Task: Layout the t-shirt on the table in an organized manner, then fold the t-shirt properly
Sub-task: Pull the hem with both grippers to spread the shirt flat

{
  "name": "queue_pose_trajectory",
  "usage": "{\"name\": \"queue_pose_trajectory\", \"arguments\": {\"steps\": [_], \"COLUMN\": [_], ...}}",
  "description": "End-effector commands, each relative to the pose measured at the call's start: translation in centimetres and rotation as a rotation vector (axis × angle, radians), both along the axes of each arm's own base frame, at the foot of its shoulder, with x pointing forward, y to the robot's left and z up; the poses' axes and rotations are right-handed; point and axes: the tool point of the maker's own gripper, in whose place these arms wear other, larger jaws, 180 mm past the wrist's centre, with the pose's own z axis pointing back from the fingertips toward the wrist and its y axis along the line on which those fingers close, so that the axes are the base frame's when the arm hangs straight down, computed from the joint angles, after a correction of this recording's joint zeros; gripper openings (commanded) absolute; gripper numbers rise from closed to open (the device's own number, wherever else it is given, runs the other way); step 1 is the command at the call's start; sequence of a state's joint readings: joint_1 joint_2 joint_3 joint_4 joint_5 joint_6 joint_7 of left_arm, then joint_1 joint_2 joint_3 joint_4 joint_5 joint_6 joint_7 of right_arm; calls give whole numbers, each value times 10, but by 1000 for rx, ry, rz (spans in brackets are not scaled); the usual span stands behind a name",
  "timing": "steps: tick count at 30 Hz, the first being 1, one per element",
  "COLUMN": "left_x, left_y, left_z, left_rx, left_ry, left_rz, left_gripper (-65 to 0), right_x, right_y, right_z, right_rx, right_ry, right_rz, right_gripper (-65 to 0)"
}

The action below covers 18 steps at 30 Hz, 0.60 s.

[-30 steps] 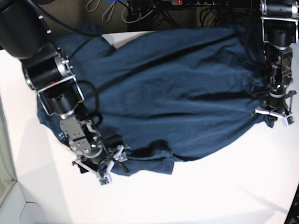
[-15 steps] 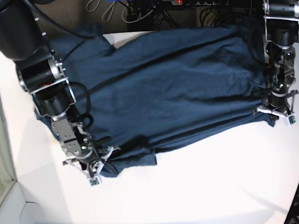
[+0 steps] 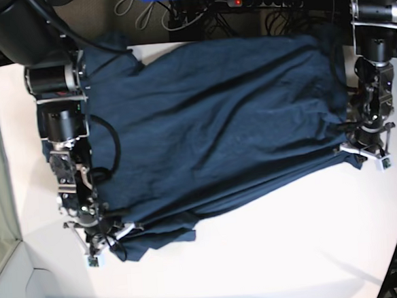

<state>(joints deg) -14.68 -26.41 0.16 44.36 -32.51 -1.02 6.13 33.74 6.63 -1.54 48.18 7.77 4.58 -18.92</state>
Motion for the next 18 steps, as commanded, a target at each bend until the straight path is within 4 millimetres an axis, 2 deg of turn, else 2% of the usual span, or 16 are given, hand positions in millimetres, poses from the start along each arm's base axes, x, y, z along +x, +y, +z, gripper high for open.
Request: {"name": "queue_pose_trajectory", "arguments": {"steps": [1,4,8,11,14,18], "left_x": [13,27,49,65,78,100], "left_y": [8,-17,-28,-33,-29,-27], "left_z": [23,36,61,74,88,114], "left_rx": [33,9,-4,-21,-22,-17], "left_ry": [-58,-113,-186,-221,-246,-294], "left_rz": [8,-26,-38,-32,-22,-18], "left_gripper": [-648,-648,-648,-648,-646,-641], "right_x": [14,15,12,9,9,10], "right_y": [-18,-10,-8,-9,-11,-12], "right_z": [28,27,14,4,4,5], "right_rx": [-32,-21,-13,-13,-16,-18], "right_ry": [-77,-76,-39,-11,-14,-19], "right_rz": [-50,-41,-41,-43,-45,-45], "right_gripper": [-650,-650,-649,-553,-416,-281]}}
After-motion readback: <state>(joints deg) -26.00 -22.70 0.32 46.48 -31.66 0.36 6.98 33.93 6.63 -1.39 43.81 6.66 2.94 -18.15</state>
